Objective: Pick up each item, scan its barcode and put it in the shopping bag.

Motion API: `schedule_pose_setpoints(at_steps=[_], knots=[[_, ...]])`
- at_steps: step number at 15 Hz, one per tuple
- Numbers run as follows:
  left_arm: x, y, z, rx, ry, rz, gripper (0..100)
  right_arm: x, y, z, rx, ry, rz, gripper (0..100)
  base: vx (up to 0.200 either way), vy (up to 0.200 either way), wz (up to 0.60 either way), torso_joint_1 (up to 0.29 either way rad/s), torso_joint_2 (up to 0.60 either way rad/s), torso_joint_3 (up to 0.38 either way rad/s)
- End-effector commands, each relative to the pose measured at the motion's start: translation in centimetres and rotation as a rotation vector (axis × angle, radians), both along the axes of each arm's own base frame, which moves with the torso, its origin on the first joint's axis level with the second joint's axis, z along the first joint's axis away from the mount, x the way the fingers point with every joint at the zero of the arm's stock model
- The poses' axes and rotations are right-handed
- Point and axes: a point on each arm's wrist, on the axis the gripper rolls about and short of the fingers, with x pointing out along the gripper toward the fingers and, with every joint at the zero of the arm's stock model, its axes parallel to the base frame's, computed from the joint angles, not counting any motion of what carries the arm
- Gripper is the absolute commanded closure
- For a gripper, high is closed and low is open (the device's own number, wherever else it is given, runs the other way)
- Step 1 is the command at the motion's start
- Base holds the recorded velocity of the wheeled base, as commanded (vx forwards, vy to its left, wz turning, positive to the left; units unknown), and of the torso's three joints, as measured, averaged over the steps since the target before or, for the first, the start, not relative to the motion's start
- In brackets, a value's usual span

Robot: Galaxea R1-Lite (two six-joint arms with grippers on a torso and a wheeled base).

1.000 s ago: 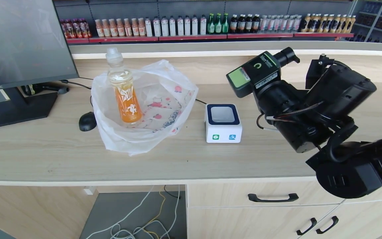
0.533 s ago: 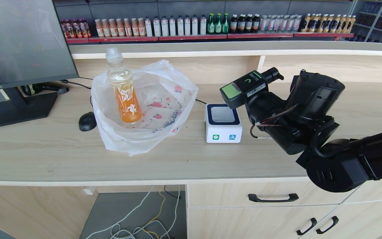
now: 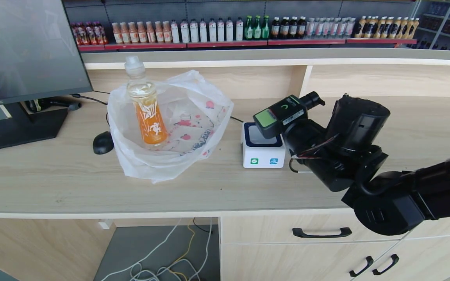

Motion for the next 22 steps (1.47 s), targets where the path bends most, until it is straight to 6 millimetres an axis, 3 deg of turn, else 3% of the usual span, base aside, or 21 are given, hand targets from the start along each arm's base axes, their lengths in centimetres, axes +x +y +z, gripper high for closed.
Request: schedule_pose_setpoints(at_steps=[1, 22], knots=[[0.00, 0.00, 0.00, 0.000, 0.000, -0.001, 0, -0.41, 0.13, -0.78, -0.017, 0.024, 0.005, 100, 0.000, 0.000, 0.00, 0.000, 0.00, 0.000], [0.00, 0.00, 0.00, 0.000, 0.000, -0.001, 0, -0.53, 0.52, -1.26, 0.001, 0.043, 0.018, 100, 0.000, 0.000, 0.00, 0.000, 0.00, 0.000]])
